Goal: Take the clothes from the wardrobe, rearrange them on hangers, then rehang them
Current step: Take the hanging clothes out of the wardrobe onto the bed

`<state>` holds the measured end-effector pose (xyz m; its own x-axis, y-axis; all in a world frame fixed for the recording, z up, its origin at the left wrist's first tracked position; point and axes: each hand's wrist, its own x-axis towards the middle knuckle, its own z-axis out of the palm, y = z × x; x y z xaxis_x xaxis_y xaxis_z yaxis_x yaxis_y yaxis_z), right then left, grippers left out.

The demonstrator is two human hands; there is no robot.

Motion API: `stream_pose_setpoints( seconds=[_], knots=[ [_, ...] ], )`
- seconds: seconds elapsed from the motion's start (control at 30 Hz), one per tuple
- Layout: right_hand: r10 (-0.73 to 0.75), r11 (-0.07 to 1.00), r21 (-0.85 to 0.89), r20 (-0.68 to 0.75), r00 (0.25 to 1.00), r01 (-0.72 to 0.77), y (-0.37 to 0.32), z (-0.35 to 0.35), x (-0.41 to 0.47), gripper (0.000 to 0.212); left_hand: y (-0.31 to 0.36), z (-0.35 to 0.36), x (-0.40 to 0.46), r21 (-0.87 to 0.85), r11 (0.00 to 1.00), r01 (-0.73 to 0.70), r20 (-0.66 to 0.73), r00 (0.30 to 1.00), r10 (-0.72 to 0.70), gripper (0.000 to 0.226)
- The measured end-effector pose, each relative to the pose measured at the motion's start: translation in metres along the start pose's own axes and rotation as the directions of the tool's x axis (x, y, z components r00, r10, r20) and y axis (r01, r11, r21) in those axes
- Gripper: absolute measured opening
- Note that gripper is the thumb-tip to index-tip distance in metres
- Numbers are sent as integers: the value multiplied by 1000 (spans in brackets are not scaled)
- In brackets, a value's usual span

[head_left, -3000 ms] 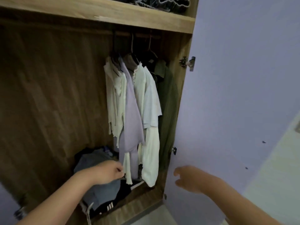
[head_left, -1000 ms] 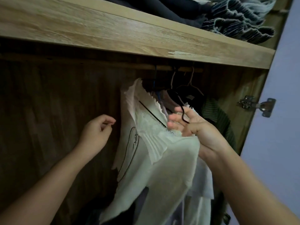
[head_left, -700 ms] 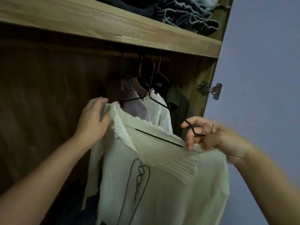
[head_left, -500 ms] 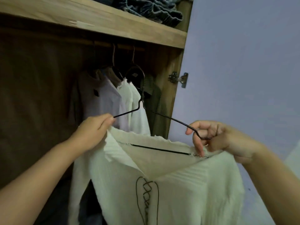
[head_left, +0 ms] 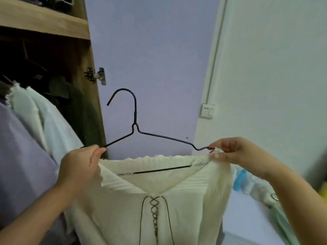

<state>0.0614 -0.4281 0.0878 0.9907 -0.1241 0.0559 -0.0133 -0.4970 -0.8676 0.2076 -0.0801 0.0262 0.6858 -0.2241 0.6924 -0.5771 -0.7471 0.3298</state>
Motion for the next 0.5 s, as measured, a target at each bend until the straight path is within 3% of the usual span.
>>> stream_pose_setpoints(
  seconds=[0.07,0.17,0.23,0.37,0.5],
  knots=[
    [59,998,31,-121,991,-56,15,-8,-24,8,12,14,5,-63,996,-70,33,997,72,24],
    [158,984,132,-301,940,-123,32,-14,-59,19,32,34,11,-162,963,-215,46,973,225,44],
    [189,976,182,-413,891,-122,37,-15,-86,22,49,47,14,-159,911,-380,-18,924,382,54],
    [236,966,239,-658,715,-99,45,-16,-144,23,94,71,13,-247,788,-565,-69,821,567,79],
    [224,975,186,-814,536,-125,38,-23,-207,22,155,90,1,-341,680,-649,-103,745,659,72]
  ],
)
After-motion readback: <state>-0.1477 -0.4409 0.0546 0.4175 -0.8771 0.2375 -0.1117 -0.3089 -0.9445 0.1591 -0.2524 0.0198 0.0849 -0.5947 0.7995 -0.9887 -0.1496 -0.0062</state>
